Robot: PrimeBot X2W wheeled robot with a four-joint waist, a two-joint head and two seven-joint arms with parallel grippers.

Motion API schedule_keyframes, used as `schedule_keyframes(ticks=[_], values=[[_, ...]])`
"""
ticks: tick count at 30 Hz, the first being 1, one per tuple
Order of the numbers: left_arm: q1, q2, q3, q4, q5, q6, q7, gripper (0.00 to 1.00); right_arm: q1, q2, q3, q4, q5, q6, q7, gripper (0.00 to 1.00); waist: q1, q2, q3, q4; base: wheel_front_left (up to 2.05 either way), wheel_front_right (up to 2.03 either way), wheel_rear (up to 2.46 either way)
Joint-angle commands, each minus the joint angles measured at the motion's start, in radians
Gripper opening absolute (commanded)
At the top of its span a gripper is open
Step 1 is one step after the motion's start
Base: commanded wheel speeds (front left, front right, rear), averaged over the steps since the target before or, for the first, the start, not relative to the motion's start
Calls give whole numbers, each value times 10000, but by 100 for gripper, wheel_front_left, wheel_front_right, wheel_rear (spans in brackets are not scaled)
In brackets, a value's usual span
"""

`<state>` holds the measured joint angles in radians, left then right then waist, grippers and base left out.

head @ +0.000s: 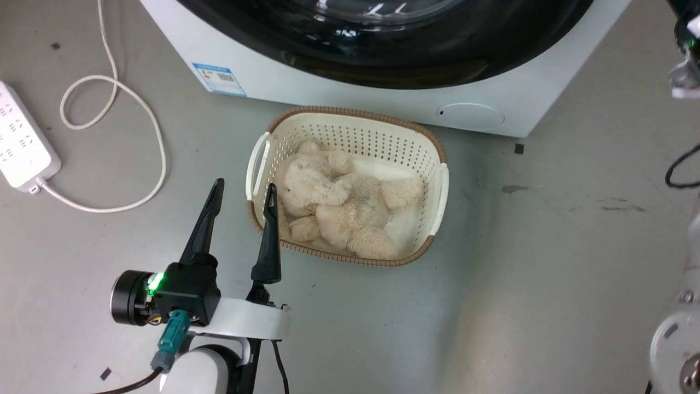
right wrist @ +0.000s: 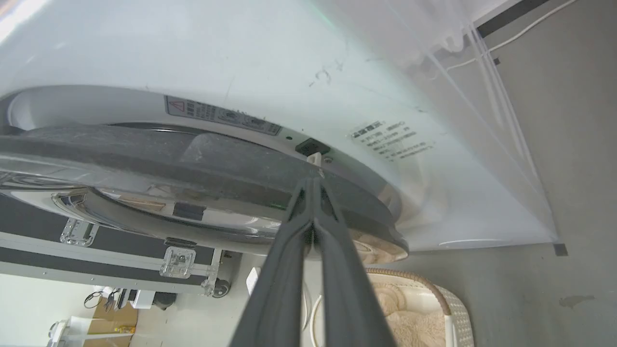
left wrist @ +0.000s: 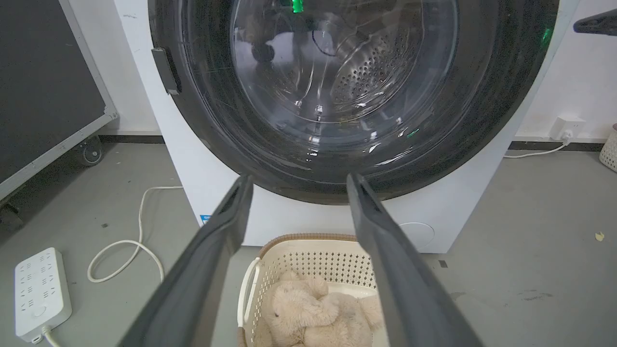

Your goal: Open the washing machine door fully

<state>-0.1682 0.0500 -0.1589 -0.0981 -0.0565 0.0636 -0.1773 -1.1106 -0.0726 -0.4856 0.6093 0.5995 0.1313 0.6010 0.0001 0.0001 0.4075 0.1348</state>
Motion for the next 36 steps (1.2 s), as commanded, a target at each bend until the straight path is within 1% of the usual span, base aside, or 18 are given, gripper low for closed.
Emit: schedule_keyframes(ticks=[1,7,14,19,24,30,36], values=[[-182,2,-67,-61,-49,74,-99,100,-441,-55,-151,228,111,-2,180,0,-1,-1,70,55,0,0,0],[-310,2,-232,-134,-124,172,-224,100,-1439,-110,-661,1012,-19,-3,908,0,-1,-1,335,216,0,0,0],[-472,2,-409,-231,-206,281,-370,100,-2384,-142,-1303,1477,-120,-3,1423,0,-1,-1,652,403,0,0,0],[-550,2,-513,-309,-288,383,-475,100,-2947,-175,-1643,1819,-324,-4,2018,0,-1,-1,890,516,0,0,0],[-645,3,-628,-344,-349,438,-580,100,-3461,-129,-2256,2112,-288,-4,2513,0,-1,-1,1090,624,0,0,0],[-728,3,-661,-365,-407,500,-704,100,-3574,-53,-2815,2407,-317,-5,3468,0,-1,-1,1034,678,0,0,0],[-608,3,-692,-221,-439,437,-830,100,-3084,60,-3216,2498,-374,-5,4346,0,-1,-1,642,608,0,0,0]])
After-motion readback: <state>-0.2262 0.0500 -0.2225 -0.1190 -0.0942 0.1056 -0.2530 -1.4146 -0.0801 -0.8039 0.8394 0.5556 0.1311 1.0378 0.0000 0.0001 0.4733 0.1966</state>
